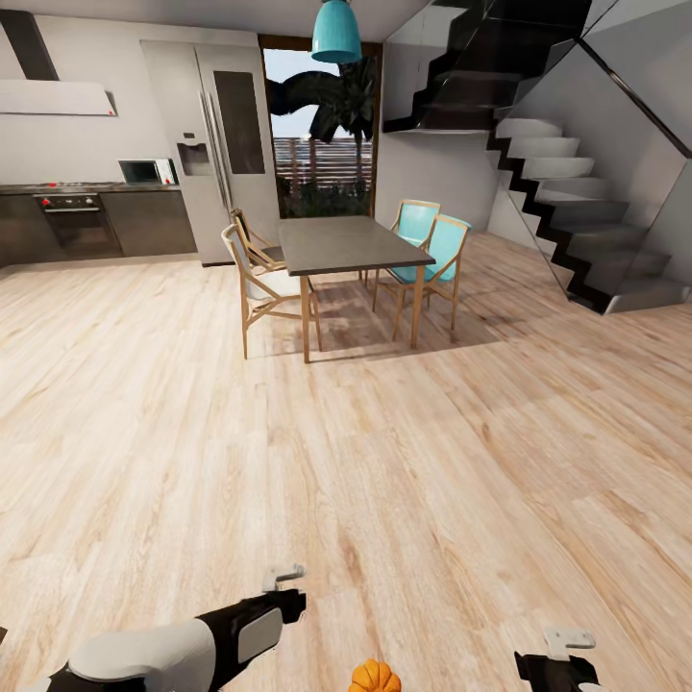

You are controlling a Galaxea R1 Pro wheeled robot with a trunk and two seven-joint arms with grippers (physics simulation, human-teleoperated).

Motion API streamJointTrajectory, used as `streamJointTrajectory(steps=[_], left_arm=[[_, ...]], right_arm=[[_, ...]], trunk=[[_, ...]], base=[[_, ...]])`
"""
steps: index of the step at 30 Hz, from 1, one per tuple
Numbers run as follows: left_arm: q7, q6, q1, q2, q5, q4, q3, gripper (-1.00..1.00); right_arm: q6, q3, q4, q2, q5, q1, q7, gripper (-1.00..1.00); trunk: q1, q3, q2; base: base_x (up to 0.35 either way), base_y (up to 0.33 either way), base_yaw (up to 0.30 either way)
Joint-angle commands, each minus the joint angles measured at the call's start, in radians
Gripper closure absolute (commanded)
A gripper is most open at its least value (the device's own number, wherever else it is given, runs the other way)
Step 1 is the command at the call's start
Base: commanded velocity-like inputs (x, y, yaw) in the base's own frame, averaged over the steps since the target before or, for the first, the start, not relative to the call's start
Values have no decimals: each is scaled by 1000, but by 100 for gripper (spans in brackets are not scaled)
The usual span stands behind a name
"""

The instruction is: Place each of the two pumpkins and all three candles from the living room inside a cabinet in the living room (use any cabinet), then make sure every cabinet is closed, and position the cauldron so it is next to a table in the living room.

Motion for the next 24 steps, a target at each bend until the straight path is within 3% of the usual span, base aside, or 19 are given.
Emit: streamJointTrajectory(steps=[1, 3, 4, 5, 6, 7, 8, 11, 14, 16, 21, 24], left_arm=[[9, -2, 0, 0, 24, 6, 1, -100], [17, -18, 0, 0, 51, 7, 0, -100], [2, -30, 0, 13, 63, 14, -4, -100], [1, -27, 0, 18, 64, 23, -4, -100], [0, -26, 0, 24, 66, 29, -5, -100], [-8, -29, 2, 41, 60, 27, -8, -100], [-87, -27, -11, 59, 54, 27, -6, -100], [-348, 8, -74, 132, 53, 31, -1, -100], [-707, 105, -148, 221, 57, 34, 3, -100], [-1027, 183, -221, 267, 57, 35, 4, -100], [-1373, 318, -281, 283, 56, 36, 3, -100], [-1418, 331, -281, 311, 57, 36, 1, -100]], right_arm=[[0, 0, 0, 0, -1, 0, -2, -100], [1, 0, 0, 0, -1, 0, -2, -100], [196, 1, -16, 25, 0, -29, -4, -100], [292, 1, -40, 56, 1, -58, -5, -100], [377, 1, -81, 122, 2, -92, -5, -100], [420, 9, -119, 228, 75, -165, 91, -100], [421, 10, -124, 228, 85, -180, 209, -100], [418, 12, -120, 227, 92, -193, 303, -100], [412, 13, -120, 227, 97, -194, 333, -100], [395, 13, -121, 229, 111, -190, 346, -100], [371, 12, -116, 230, 138, -189, 408, -100], [369, 12, -115, 227, 140, -189, 429, -100]], trunk=[[0, 0, 0], [0, 0, 0], [0, 0, 0], [0, 0, 0], [0, 0, 0], [0, 0, 0], [0, 0, 0], [0, 0, 0], [0, 0, 0], [0, 0, 0], [0, 0, 0], [0, 0, 0]], base=[[0, 0, 0], [0, 0, 0], [0, 0, 0], [0, 0, 0], [0, 0, 0], [0, 0, 0], [0, 0, 0], [0, 0, 0], [0, 0, 0], [0, 0, 0], [0, 0, 0], [0, 0, 0]])
